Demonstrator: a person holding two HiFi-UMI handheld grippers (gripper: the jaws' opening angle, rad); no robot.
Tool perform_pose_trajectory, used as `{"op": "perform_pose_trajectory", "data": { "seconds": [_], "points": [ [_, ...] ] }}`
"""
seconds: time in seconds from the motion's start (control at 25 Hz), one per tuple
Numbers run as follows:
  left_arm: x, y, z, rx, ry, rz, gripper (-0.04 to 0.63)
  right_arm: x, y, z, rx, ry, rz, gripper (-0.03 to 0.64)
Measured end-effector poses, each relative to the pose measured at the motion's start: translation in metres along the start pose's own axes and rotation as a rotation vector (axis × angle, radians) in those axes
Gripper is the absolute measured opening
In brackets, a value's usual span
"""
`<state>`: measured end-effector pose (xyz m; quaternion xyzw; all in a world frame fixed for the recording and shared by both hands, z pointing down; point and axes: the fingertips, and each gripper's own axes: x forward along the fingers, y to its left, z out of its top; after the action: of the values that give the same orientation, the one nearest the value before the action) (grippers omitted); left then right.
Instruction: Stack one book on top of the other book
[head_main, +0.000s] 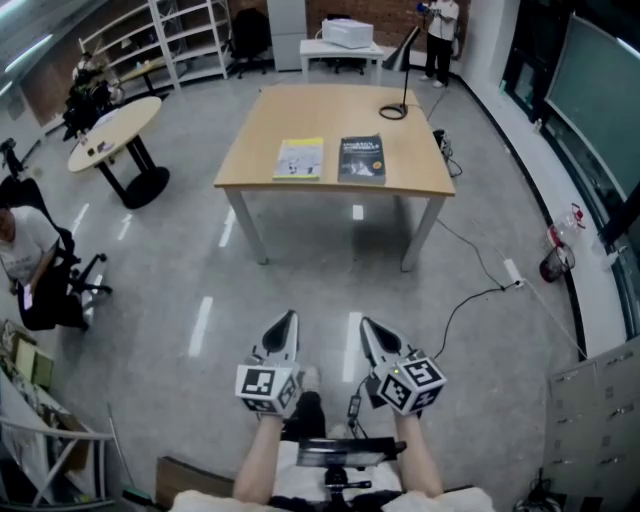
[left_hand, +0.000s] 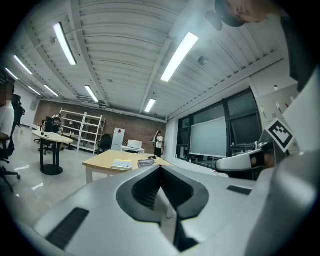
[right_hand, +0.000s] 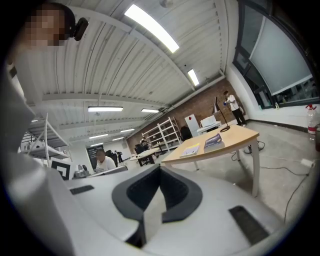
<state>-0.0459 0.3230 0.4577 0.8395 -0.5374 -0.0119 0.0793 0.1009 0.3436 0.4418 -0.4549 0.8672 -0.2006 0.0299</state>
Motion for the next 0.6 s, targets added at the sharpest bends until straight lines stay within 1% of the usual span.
{"op": "perform_pose_trajectory", "data": {
  "seconds": [0.16, 0.32, 0.48, 0.6],
  "points": [
    [0.029, 0.019, -0.005, -0.006, -0.001, 0.005, 0.011, 0.040, -0.021, -0.003, 0.005, 0.025, 0.004, 0.002],
    [0.074, 0.056, -0.001, -0.010, -0.009, 0.014, 0.011, 0.096, -0.038, 0.004, 0.004, 0.033, 0.019, 0.002],
    [0.128, 0.105, 0.023, -0.008, -0.040, 0.027, 0.011, 0.165, -0.051, 0.031, -0.024, 0.039, 0.039, 0.002],
    [0.168, 0.139, 0.037, -0.003, -0.054, 0.019, 0.011, 0.217, -0.062, 0.054, -0.058, 0.029, 0.040, 0.002]
  ]
}}
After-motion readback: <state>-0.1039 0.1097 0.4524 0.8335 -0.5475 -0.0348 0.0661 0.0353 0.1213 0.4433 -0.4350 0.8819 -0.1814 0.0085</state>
